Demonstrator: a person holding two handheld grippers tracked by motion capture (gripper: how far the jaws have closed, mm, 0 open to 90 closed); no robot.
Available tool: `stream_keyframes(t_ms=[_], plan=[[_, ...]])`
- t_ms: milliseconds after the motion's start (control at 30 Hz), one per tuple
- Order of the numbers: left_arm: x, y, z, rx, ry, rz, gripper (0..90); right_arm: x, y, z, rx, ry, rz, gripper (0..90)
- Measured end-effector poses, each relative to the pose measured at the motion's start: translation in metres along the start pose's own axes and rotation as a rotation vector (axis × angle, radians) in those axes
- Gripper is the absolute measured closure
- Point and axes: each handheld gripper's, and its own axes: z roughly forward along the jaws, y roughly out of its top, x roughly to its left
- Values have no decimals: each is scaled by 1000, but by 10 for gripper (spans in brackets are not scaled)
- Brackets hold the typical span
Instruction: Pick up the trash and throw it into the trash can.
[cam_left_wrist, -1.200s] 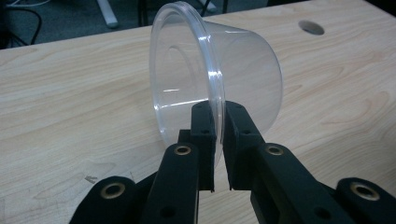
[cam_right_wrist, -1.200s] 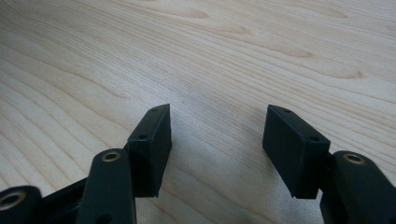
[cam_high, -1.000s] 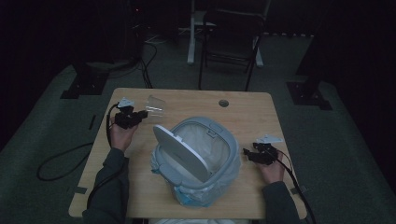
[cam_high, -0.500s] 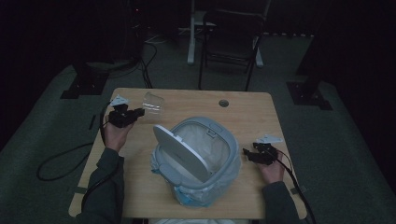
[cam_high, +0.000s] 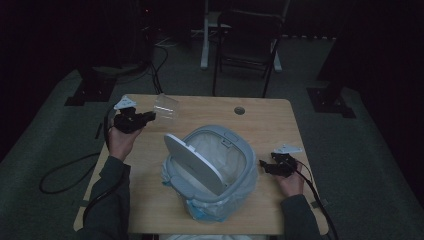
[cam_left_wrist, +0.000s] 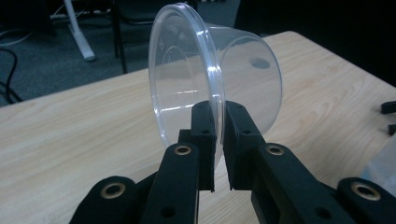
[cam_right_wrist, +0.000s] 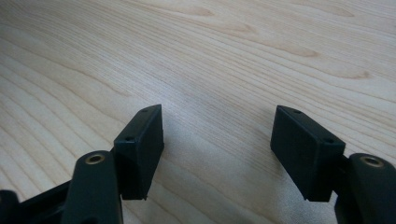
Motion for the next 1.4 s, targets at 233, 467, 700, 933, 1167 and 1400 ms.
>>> stream_keyframes(t_ms=[233, 467, 700, 933, 1167, 1400], plan=[[-5, 10, -7, -22, -23, 10, 844, 0, 0, 0, 2, 2, -1, 326], [-4, 16, -14, -42, -43, 3, 843, 0, 0, 0, 2, 2, 0, 324], [-5, 24, -23, -57, -56, 15, 843, 0, 0, 0, 2, 1, 1, 322], [-9, 36, -33, -74, -73, 32, 843, 0, 0, 0, 2, 1, 1, 322], [-15, 46, -41, -91, -82, 53, 843, 1, 0, 0, 1, 1, 1, 322], [-18, 53, -47, -105, -103, 54, 843, 1, 0, 0, 2, 1, 1, 322]])
